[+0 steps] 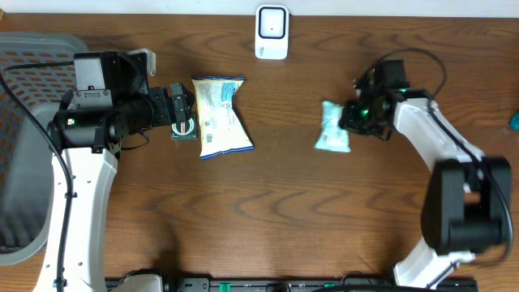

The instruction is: Scan the item barcode

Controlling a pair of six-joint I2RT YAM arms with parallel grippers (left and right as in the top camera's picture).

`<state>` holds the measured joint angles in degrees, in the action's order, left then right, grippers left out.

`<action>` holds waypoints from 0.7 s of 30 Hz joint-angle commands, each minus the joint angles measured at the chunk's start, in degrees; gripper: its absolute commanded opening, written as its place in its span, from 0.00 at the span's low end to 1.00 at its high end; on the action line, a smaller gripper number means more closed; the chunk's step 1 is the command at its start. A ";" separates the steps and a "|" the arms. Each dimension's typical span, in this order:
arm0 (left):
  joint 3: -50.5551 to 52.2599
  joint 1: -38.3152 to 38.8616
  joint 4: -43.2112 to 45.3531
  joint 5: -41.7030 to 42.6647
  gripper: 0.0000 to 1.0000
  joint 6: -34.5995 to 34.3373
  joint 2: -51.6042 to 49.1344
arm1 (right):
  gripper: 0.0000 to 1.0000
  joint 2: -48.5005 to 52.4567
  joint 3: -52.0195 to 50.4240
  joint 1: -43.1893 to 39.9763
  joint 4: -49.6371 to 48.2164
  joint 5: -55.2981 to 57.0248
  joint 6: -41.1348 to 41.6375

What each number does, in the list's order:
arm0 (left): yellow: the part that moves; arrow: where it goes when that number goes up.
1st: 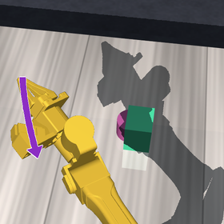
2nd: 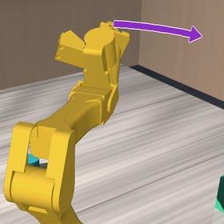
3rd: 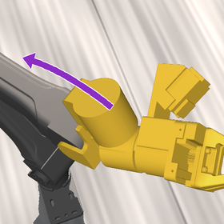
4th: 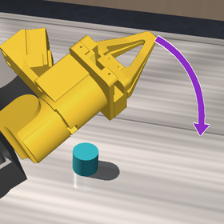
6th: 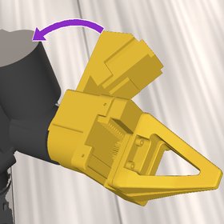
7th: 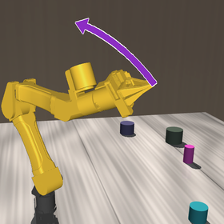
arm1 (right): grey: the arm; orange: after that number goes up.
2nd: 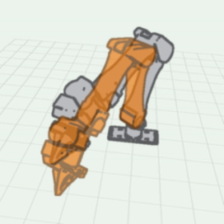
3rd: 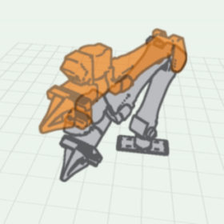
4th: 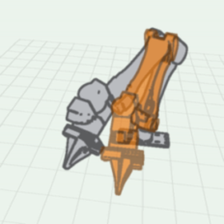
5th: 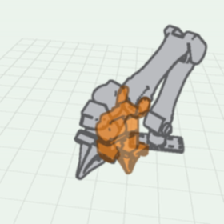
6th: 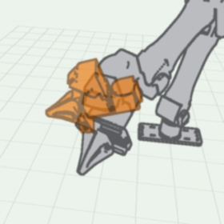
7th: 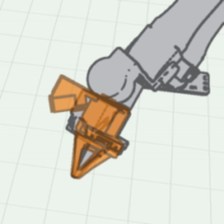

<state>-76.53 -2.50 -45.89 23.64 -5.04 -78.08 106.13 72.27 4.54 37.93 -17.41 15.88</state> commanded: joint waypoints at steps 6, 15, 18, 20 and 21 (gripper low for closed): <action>-0.09 0.07 0.02 -0.39 0.98 0.74 -0.15 | 0.01 -7.15 1.16 7.58 7.67 41.62 0.02; -0.09 0.07 0.04 -0.39 0.98 0.74 -0.15 | 0.01 -4.04 1.11 9.42 15.19 56.92 1.27; -0.09 0.07 0.02 -0.39 0.98 0.74 -0.15 | 0.01 -3.21 1.11 9.55 14.82 56.94 1.25; -0.09 0.07 0.02 -0.39 0.98 0.74 -0.15 | 0.01 -2.56 1.11 9.60 14.82 56.94 1.22; -0.09 0.07 0.02 -0.39 0.98 0.74 -0.15 | 0.01 -1.95 1.11 9.60 14.86 56.96 1.18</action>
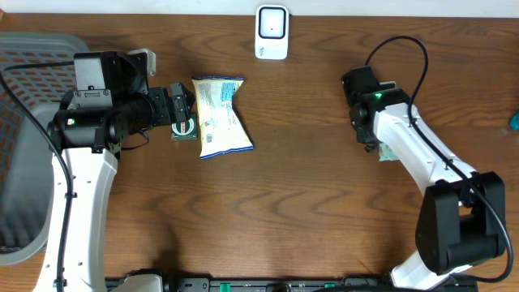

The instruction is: Scan the item barcode

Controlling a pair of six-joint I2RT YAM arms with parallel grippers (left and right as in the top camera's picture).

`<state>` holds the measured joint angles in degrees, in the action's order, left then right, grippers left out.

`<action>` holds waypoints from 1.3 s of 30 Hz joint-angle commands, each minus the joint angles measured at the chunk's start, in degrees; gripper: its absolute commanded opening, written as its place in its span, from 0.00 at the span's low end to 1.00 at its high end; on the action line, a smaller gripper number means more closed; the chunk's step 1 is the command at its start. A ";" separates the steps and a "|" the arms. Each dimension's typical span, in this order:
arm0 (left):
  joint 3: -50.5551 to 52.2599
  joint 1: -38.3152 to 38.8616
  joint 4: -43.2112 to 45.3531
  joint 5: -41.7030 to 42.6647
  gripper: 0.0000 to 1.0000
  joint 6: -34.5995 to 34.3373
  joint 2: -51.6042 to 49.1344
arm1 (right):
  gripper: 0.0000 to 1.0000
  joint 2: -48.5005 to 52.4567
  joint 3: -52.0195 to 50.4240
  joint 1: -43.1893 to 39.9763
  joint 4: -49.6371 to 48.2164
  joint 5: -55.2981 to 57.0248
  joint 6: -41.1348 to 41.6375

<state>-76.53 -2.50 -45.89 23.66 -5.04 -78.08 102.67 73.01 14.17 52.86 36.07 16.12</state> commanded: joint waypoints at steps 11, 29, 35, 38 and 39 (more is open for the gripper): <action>-0.09 0.07 0.02 -0.42 0.98 0.74 -0.15 | 0.06 9.03 0.37 -0.59 3.61 10.14 1.51; -0.09 0.07 0.02 -0.42 0.98 0.74 -0.15 | 0.16 10.93 0.33 -0.81 2.40 0.72 4.13; -0.09 0.07 0.02 -0.42 0.98 0.74 -0.15 | 0.54 11.08 0.39 0.72 3.32 -3.67 4.00; -0.09 0.07 0.02 -0.42 0.98 0.74 -0.15 | 0.78 11.08 1.05 2.19 4.70 -3.69 4.04; -0.09 0.07 0.02 -0.42 0.98 0.74 -0.15 | 0.99 11.08 1.49 2.60 5.09 -3.69 4.02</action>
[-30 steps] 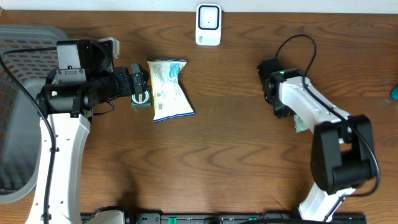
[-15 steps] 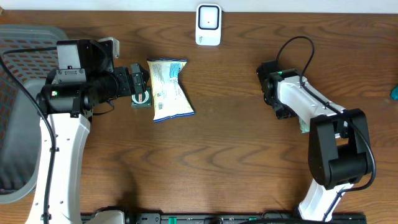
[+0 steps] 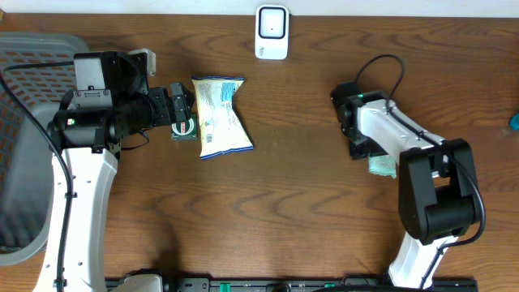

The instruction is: Scan the item barcode

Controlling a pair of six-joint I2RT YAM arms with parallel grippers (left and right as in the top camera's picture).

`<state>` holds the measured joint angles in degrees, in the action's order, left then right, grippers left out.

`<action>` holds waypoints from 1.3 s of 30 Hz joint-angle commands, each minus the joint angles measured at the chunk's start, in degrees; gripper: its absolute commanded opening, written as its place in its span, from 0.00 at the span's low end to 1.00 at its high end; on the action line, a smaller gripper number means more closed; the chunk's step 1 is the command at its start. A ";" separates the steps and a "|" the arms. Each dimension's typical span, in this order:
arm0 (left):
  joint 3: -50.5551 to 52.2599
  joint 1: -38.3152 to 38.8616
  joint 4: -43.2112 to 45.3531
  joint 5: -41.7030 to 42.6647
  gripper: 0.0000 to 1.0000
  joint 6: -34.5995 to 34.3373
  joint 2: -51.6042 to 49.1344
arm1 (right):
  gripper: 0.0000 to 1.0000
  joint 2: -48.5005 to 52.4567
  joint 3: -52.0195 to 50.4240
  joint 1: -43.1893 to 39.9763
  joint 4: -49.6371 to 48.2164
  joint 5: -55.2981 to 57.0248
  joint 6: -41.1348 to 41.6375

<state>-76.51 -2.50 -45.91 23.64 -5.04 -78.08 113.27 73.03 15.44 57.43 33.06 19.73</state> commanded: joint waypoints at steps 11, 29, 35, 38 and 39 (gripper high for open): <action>-0.11 0.07 0.04 -0.39 0.98 0.74 -0.15 | 0.99 0.48 14.43 2.16 4.35 -12.63 -0.55; -0.11 0.07 0.04 -0.39 0.98 0.74 -0.15 | 0.87 0.55 19.19 -17.33 12.55 -35.60 -23.63; -0.11 0.07 0.04 -0.39 0.98 0.74 -0.15 | 0.88 0.55 17.09 -18.88 11.21 -39.85 -23.65; -0.11 0.07 0.07 -0.39 0.98 0.74 -0.15 | 0.89 0.55 14.16 -18.78 9.40 -39.30 -23.65; -0.11 0.07 0.07 -0.39 0.98 0.74 -0.15 | 0.88 0.55 13.25 -18.78 8.81 -39.10 -23.65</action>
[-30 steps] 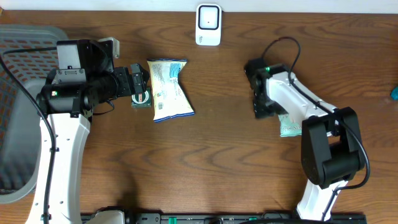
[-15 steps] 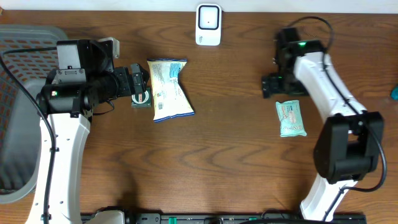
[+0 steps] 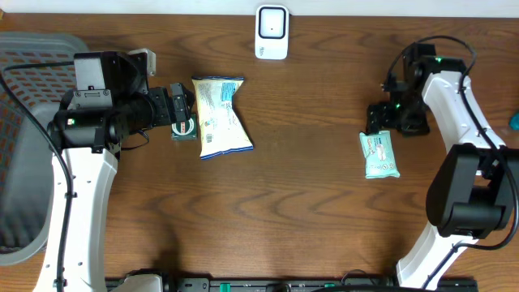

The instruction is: Scan the item barcode

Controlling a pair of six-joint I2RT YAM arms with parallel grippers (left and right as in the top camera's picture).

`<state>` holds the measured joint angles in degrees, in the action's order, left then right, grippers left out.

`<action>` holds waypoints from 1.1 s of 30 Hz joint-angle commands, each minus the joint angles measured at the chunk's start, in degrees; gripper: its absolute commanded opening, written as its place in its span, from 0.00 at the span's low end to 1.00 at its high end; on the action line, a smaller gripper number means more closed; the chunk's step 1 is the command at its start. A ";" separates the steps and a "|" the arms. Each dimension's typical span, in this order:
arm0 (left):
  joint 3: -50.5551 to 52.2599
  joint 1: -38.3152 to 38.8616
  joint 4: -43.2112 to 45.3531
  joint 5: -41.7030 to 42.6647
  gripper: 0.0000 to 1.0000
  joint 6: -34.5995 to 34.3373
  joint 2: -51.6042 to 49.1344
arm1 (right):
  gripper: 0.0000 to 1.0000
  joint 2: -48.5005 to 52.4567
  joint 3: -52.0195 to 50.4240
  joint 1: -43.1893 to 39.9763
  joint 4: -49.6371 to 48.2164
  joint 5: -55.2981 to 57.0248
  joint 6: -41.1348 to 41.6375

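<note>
A white barcode scanner (image 3: 272, 32) stands at the table's far edge, centre. A yellow, blue and white snack bag (image 3: 220, 116) lies left of centre. My left gripper (image 3: 185, 122) sits right at its left edge; whether it grips the bag is hidden. A pale teal wipes pack (image 3: 379, 154) lies flat on the right side of the table. My right gripper (image 3: 376, 123) hovers at the pack's far end, touching or just above it, with its jaw state unclear from overhead.
A grey mesh basket (image 3: 24, 146) fills the left edge of the table. A small teal object (image 3: 514, 120) peeks in at the right edge. Bare wooden table (image 3: 308, 203) lies between the bag and the pack.
The right arm has swung out to the right. The teal pack, then half hidden under the arm, now lies in full view slightly farther from the front edge. The left arm has not moved.
The teal pack first lay right of centre with my right gripper at its right side. Then it sat farther right, mostly hidden under the right arm, then nearer the front. Now it lies uncovered with the gripper at its far end. The left arm and snack bag stayed put.
</note>
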<state>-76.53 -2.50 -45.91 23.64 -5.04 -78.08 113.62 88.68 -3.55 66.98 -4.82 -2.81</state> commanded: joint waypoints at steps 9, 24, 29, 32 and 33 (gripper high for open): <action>-0.09 0.07 0.04 -0.39 0.98 0.74 -0.15 | 0.74 0.20 -12.13 0.20 -9.01 3.82 0.00; -0.09 0.07 0.04 -0.39 0.98 0.74 -0.15 | 0.20 0.20 -15.80 0.81 -15.37 -15.61 0.00; -0.09 0.07 0.04 -0.39 0.98 0.74 -0.15 | 0.14 0.17 -13.70 0.81 -15.34 -30.80 0.00; -0.09 0.07 0.04 -0.39 0.98 0.74 -0.15 | 0.09 0.17 -11.98 0.81 -15.41 -41.09 0.00; -0.09 0.07 0.04 -0.39 0.98 0.74 -0.15 | 0.07 0.17 -11.52 0.81 -15.43 -44.33 0.00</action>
<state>-76.53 -2.50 -45.91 23.66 -5.04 -78.08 113.58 74.63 -3.03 51.72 -33.63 -2.74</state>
